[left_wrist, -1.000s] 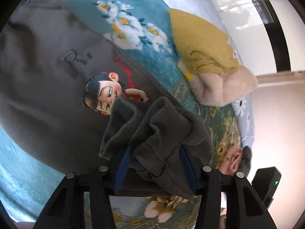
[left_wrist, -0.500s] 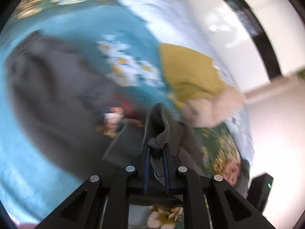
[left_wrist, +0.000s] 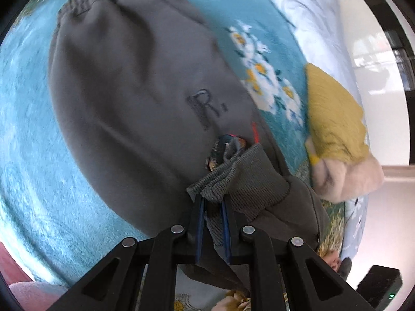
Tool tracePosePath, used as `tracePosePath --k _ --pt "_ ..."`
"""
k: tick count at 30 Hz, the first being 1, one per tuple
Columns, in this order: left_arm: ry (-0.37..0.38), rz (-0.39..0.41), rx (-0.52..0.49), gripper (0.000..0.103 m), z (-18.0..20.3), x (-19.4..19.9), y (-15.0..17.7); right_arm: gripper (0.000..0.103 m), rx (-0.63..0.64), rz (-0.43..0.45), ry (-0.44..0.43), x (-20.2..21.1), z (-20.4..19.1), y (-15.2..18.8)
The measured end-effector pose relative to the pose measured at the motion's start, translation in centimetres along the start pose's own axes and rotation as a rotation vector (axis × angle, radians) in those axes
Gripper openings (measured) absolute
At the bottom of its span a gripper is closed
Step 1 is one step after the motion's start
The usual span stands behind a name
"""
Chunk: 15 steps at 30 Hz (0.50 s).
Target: Fold clothes
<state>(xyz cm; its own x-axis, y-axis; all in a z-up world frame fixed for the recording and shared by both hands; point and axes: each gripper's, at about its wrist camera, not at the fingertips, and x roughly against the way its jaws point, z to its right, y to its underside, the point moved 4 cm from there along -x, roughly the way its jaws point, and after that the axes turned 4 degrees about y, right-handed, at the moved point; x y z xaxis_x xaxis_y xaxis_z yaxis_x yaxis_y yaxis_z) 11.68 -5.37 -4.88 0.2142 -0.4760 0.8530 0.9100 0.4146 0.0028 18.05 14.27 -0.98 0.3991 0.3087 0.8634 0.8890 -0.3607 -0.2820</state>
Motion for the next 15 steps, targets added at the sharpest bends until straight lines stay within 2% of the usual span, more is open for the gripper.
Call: tracePosePath --k 6,9,12,15 --pt "-0.009 -0.025 0.032 0.014 -0.7 -1.1 -0.3 0.050 -0.015 -0.089 0.078 -4.3 0.7 0.4" --pt "0.027 -0.030 0.041 0.014 -0.7 -0.7 -0.1 0.050 -0.028 -0.117 0.092 -5.5 1.1 0.5" --pt "0.062 -0.035 0.051 0.016 -0.8 -0.2 0.0 0.050 -0.006 -0.115 0.105 -4.9 0.8 0.5" --pt "0.251 -0.013 0.093 0.019 -0.7 1.7 0.1 0.050 -0.012 -0.038 0.083 -2.6 0.4 0.3"
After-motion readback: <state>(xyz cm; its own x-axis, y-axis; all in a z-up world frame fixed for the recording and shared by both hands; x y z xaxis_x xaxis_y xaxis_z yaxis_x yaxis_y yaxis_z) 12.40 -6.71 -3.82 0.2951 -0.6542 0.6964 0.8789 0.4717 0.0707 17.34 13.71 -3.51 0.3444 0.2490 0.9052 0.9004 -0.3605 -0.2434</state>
